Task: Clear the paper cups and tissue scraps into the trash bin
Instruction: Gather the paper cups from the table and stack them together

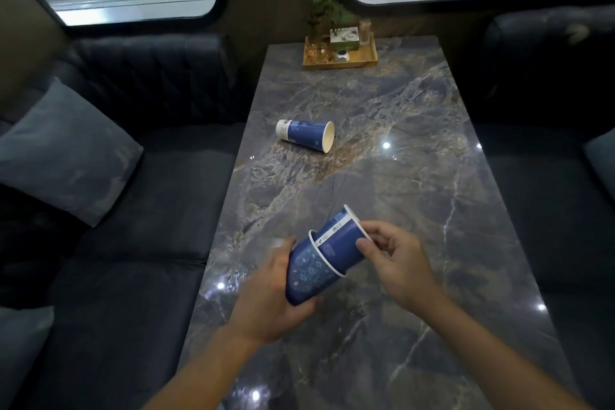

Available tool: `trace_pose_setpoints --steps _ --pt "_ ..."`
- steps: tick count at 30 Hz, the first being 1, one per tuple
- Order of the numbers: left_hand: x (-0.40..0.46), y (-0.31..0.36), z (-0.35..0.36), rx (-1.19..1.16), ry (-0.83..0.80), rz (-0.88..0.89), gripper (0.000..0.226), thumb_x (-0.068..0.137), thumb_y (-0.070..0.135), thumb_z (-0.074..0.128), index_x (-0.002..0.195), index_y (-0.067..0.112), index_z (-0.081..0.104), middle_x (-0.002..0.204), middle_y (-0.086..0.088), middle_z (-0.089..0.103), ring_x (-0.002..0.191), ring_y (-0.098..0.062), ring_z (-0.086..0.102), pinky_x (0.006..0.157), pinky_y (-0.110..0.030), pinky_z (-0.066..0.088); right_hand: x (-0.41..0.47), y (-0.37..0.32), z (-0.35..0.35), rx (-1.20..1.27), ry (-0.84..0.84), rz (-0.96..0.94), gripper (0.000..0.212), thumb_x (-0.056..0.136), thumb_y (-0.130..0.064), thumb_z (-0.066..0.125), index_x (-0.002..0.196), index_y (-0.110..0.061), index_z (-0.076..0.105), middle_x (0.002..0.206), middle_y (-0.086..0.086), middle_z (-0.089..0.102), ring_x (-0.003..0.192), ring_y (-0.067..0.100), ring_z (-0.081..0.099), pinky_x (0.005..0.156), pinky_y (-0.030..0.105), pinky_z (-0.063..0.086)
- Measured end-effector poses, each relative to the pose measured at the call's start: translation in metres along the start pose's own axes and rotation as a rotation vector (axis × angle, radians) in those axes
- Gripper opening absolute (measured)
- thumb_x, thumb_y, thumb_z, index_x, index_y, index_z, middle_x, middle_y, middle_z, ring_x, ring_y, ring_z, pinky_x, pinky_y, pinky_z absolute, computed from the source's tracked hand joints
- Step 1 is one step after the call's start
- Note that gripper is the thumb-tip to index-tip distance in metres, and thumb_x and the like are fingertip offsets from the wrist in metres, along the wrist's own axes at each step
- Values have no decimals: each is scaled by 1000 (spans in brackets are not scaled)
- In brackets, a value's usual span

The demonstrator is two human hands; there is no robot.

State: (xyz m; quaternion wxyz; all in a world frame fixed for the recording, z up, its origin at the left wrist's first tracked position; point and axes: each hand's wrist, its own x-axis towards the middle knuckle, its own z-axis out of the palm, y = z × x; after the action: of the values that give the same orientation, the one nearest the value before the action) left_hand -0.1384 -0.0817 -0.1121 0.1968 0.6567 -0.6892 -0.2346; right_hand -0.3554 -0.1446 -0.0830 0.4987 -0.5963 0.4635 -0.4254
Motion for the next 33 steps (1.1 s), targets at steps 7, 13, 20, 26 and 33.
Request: trace_pose_setpoints --steps 7,13,20,26,33 --pt "3 10 0 15 -4 4 90 55 49 78 134 17 48 115 4 52 93 -15 62 76 -33 56 -11 2 19 80 -111 135 17 89 -3 60 95 -15 69 87 5 77 78 9 70 71 20 52" --pt "3 14 4 -25 -46 -16 86 58 49 77 134 26 45 104 9 68 82 -9 67 70 -29 56 -18 8 35 -73 -198 122 28 89 -39 48 75 -19 63 64 -3 57 64 4 49 60 35 42" --pt "1 17 5 -48 -32 11 76 58 43 75 122 35 36 97 8 68 76 -13 67 64 -33 56 -22 13 44 -207 -153 124 52 88 -56 37 77 -9 56 60 2 51 58 10 46 59 47 44" --pt "4 15 7 -109 -17 -9 76 59 40 78 126 29 45 98 11 67 80 -10 67 67 -33 56 -19 9 48 -291 -139 84 51 88 -56 33 74 -11 52 59 -4 49 54 10 45 58 45 43" --pt "9 7 7 -146 -14 -89 79 57 44 80 127 35 45 100 14 68 83 -5 66 71 -29 55 -9 12 58 -350 -144 55 42 90 -46 36 78 -10 53 62 -2 51 59 20 52 61 42 45"
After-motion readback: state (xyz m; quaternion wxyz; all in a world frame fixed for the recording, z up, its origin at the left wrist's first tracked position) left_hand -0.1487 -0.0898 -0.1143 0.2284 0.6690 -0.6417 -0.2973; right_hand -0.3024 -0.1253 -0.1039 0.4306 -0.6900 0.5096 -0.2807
